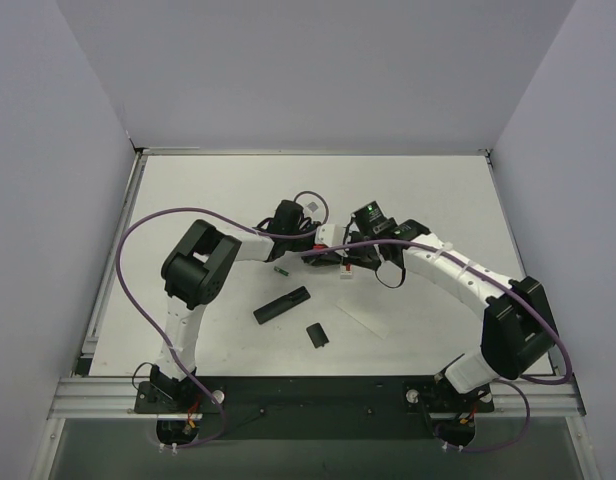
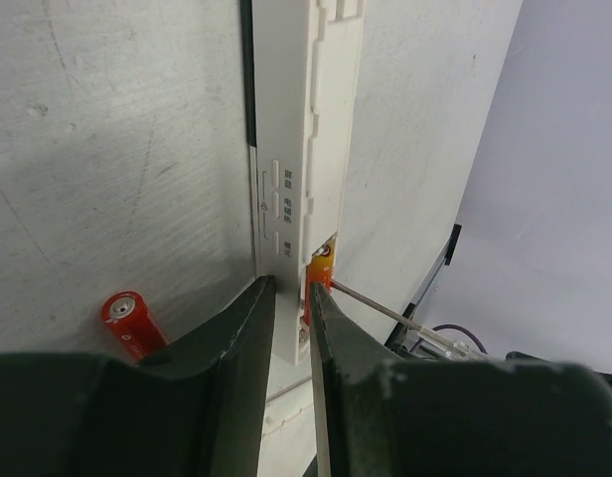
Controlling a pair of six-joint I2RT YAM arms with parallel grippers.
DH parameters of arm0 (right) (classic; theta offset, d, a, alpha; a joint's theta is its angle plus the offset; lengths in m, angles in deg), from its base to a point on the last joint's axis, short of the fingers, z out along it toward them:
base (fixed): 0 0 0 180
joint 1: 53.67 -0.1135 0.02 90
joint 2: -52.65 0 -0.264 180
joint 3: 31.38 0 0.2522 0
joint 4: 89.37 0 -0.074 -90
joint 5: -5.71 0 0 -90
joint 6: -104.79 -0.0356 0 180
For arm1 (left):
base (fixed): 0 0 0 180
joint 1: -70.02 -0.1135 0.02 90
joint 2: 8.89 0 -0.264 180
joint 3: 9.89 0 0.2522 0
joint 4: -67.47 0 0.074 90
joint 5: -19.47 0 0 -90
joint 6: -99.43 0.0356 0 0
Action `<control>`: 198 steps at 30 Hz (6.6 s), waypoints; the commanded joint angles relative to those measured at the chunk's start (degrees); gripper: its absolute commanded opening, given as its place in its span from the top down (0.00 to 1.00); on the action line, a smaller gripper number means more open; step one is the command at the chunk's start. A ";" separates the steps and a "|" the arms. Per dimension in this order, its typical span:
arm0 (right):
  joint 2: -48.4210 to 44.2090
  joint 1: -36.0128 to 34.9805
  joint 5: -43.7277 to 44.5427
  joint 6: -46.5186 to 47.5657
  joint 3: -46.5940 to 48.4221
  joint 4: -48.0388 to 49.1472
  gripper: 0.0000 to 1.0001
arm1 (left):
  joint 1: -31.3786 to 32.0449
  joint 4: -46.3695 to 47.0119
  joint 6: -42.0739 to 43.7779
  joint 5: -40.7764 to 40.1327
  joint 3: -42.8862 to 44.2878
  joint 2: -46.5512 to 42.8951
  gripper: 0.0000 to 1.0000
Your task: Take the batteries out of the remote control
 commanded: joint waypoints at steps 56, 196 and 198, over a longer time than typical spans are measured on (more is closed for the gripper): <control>3.50 24.02 -44.05 -10.32 -5.73 6.48 1.00 | 0.65 5.30 -0.71 3.40 1.23 2.62 1.00; -2.92 -2.35 -25.07 -47.41 -14.25 28.70 1.00 | -14.82 -23.25 20.29 1.82 -32.96 -34.03 0.78; -2.48 -2.35 -24.98 -47.50 -13.99 28.71 1.00 | -14.82 -23.34 20.29 1.47 -32.88 -33.85 0.78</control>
